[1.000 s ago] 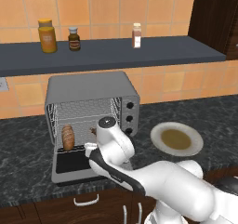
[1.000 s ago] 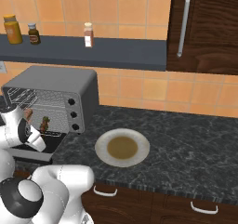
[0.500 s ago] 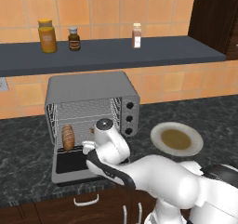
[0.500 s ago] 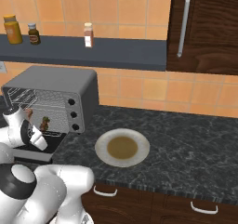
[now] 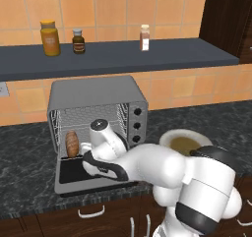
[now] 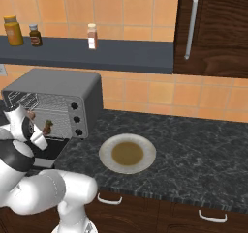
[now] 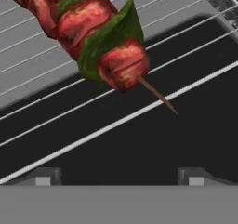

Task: Pick up the kebab skewer and baguette bread, and place them inside the toaster oven. Close the toaster oven door and start by setting the timer.

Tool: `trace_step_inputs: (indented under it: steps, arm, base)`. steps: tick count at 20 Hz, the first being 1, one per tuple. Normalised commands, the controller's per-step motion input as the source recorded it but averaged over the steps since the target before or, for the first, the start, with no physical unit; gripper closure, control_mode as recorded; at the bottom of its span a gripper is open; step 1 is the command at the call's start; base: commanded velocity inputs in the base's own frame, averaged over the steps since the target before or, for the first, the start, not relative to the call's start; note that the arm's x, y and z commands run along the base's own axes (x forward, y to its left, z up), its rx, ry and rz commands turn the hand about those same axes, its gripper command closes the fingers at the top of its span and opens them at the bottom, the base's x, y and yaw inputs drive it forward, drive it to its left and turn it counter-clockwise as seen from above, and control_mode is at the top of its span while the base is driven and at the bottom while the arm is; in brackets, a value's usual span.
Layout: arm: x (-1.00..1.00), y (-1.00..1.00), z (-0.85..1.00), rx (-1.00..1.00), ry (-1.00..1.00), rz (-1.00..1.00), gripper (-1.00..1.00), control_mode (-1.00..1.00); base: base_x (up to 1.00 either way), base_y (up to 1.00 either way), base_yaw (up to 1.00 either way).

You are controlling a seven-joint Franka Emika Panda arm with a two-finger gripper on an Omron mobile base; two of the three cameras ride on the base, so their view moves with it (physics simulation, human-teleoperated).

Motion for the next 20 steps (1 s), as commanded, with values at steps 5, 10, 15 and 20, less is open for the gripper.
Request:
trace_step_inputs:
  steps: [5,10,15,20]
  arm:
    - [0.21,0.0,-0.18,0.0,0.0,-0.09,-1.0,-1.0]
    - [0.19,0.0,-0.13,0.0,-0.09,-0.11,-1.0,-1.0]
    - [0.32,0.0,-0.09,0.0,-0.11,-0.13,-1.0,-1.0]
    - [0.39,0.0,-0.01,0.0,-0.06,-0.12,-1.0,-1.0]
  base:
    - [0.0,0.0,0.0]
    - [0.0,0.0,0.0]
    - [0.0,0.0,0.0]
    - [0.0,0.0,0.0]
